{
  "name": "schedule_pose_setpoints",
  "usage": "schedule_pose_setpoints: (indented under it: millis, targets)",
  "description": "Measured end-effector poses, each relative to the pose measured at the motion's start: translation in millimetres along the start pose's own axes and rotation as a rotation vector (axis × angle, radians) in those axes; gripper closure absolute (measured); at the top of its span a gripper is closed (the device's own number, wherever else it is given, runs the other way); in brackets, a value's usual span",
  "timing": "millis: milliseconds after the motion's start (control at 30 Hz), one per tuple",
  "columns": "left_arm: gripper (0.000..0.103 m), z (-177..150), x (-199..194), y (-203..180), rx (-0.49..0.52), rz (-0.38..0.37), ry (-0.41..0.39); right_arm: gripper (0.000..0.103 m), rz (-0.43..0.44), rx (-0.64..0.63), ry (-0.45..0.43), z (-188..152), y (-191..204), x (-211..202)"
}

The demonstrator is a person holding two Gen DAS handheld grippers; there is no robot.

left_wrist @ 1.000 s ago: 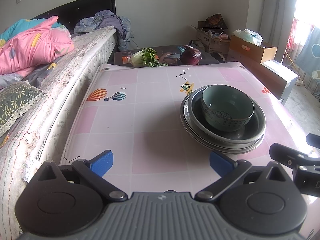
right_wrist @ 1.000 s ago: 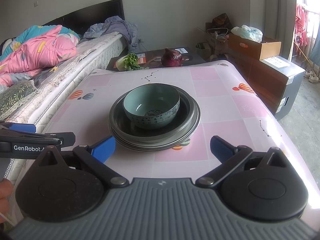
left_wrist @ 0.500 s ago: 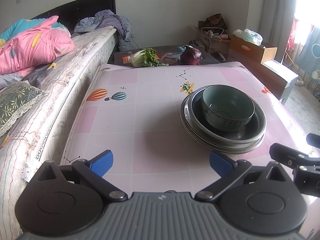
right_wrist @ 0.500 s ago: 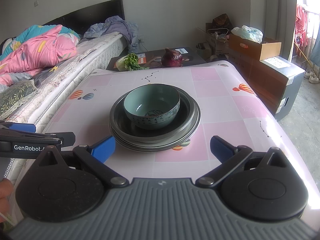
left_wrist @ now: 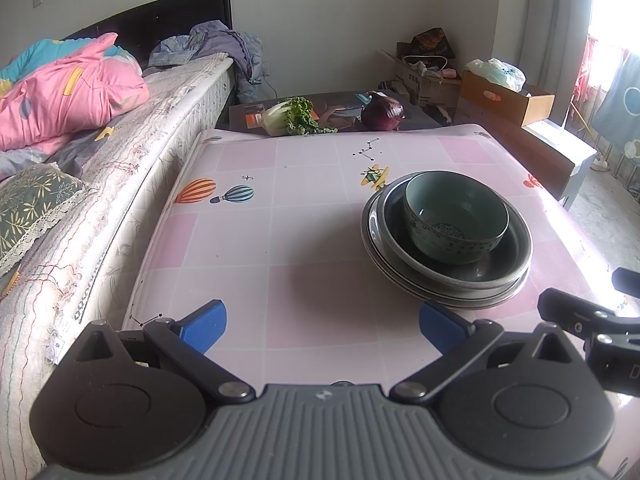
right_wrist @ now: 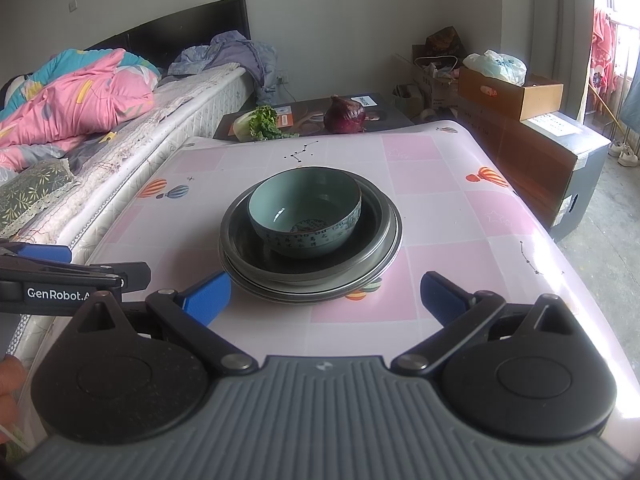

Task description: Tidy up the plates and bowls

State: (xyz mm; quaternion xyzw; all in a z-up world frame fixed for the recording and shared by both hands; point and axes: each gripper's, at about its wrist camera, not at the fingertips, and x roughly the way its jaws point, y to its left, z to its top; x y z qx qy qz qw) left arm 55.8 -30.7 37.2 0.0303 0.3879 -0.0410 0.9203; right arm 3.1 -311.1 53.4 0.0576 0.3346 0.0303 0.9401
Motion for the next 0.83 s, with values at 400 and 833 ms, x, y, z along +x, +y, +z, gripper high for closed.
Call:
schedule_pose_setpoints:
  millis: [400, 833]
  targets:
    - [0.000, -0.4, -0.7, 1.4, 0.000, -0.001, 0.002, 0.001, 0.000, 0.000, 0.001, 0.1, 0.0, -0.1]
    - [0.000, -0.2, -0.8, 2.3, -0.003, 0.001, 0.006, 0.001, 0.000, 0.000, 0.001, 0.0, 0.7, 0.4]
